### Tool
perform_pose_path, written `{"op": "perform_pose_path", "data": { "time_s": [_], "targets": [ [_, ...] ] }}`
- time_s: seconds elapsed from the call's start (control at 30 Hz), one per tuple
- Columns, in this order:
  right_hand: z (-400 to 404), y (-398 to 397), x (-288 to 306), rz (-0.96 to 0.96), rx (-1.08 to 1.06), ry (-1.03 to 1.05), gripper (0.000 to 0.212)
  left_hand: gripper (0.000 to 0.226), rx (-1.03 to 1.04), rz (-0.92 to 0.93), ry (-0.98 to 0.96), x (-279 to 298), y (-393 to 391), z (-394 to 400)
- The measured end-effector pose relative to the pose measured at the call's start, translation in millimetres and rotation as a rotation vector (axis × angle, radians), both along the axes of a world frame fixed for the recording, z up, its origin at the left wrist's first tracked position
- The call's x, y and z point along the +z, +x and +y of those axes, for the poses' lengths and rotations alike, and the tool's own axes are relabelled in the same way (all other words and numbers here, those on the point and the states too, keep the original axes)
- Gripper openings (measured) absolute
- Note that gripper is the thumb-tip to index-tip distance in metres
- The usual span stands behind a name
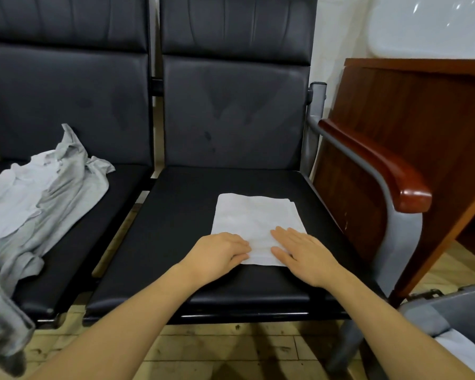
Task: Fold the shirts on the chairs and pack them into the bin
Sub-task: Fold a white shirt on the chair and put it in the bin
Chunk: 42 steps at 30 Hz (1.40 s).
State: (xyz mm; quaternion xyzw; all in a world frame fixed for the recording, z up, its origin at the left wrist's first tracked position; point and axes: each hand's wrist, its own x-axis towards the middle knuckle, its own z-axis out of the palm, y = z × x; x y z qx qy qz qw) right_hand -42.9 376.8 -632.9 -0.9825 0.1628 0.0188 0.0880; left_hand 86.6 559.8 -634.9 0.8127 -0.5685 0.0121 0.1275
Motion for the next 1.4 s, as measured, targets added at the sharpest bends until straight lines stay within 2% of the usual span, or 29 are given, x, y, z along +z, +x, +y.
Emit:
{"op": "perform_pose_path", "data": {
  "time_s": [0.17, 0.27, 0.43, 0.6, 0.73, 0.83, 1.0, 1.1, 1.23, 1.3, 1.4],
  "targets": [
    [-14.2, 3.8, -4.0, -0.045, -0.037, 0.051, 0.053, 0.035, 0.01, 0.018, -0.034, 0.9, 2.3, -3.7],
    [-16.8, -3.5, -1.3, -0.203, -0.038, 0.176, 0.041, 0.033, 0.025, 0.042, -0.105, 1.3, 0.9, -5.1],
    [-22.6, -18.9, 8.8, -0.441, -0.073, 0.27, 0.019, 0.032, 0.013, 0.021, -0.17, -1.3, -6.8, -14.5],
    [-29.2, -23.9, 5.2, -0.401, -0.122, 0.193, 0.017, 0.037, -0.026, 0.066, -0.195, 1.7, -26.9, -45.1],
    [-39.7, -28.7, -0.1, -0.519, -0.126, 0.201, 0.006, 0.033, -0.029, 0.086, -0.212, -2.0, -38.6, -65.5],
    [-43.3, -28.5, -0.1, -0.594, -0.123, 0.249, 0.017, 0.03, 0.009, 0.138, -0.258, -1.8, -37.4, -72.9],
    [-43.3, -28.6, 3.7, -0.76, -0.152, 0.23, 0.015, 0.019, 0.089, 0.337, -0.484, 5.9, -32.5, -72.1],
    [-40.9, -31.2, 7.1, -0.805, -0.148, 0.125, 0.013, 0.015, 0.027, 0.28, -0.553, 8.7, -31.7, -70.1],
    [-43.7, -39.8, 4.6, -0.733, -0.031, -0.147, 0.01, 0.015, -0.086, 0.182, -0.498, -0.1, -38.3, -65.6],
    [-40.4, -42.9, 4.0, -0.656, -0.064, -0.094, 0.01, 0.016, -0.076, 0.208, -0.482, -3.2, -40.2, -63.9],
    [-38.6, -44.4, 6.4, -0.507, -0.129, 0.132, 0.004, 0.015, -0.043, 0.274, -0.508, -0.8, -39.9, -62.1]
  ]
}}
